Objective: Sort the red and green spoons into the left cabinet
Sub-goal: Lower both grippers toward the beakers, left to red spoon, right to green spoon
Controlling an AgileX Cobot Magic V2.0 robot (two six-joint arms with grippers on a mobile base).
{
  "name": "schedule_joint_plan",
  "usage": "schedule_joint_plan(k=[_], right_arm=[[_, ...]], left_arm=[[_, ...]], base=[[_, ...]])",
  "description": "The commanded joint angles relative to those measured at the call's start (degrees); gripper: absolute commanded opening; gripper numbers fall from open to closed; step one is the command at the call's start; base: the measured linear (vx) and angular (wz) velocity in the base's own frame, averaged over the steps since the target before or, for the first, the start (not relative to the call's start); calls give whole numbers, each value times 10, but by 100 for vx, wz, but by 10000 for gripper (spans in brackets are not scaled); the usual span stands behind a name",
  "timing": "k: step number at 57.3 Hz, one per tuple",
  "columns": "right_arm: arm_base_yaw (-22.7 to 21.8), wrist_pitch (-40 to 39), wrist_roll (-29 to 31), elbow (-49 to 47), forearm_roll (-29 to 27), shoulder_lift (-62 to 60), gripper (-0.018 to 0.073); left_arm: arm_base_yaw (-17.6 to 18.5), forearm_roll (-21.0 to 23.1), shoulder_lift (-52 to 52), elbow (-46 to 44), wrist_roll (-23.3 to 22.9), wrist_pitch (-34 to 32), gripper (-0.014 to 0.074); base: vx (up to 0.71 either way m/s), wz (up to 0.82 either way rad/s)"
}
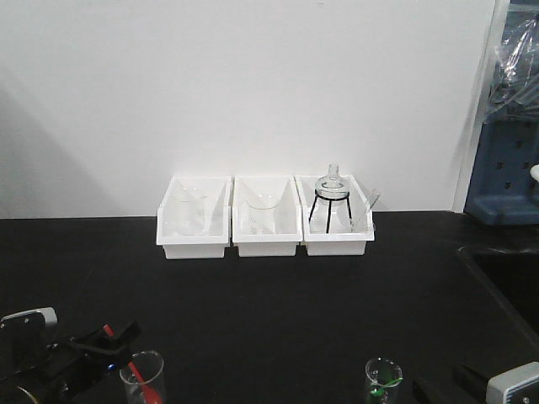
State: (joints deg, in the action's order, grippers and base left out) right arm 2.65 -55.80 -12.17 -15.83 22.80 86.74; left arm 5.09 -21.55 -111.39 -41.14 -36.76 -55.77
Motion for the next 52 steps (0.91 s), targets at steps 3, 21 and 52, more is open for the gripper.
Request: schedule_joint_plan(k=[3,21,52], right_arm=[[0,-47,4,-14,-7,-6,449],[0,-53,5,-14,3,35,449],[0,-150,71,-63,55,136,449]], left_arm=[[2,-7,23,-14,-18,-64,472],[2,-18,23,-14,-18,-63,265],[2,-18,23,-14,-18,-64,-8]], base=[[0,0],[0,0],[0,0]])
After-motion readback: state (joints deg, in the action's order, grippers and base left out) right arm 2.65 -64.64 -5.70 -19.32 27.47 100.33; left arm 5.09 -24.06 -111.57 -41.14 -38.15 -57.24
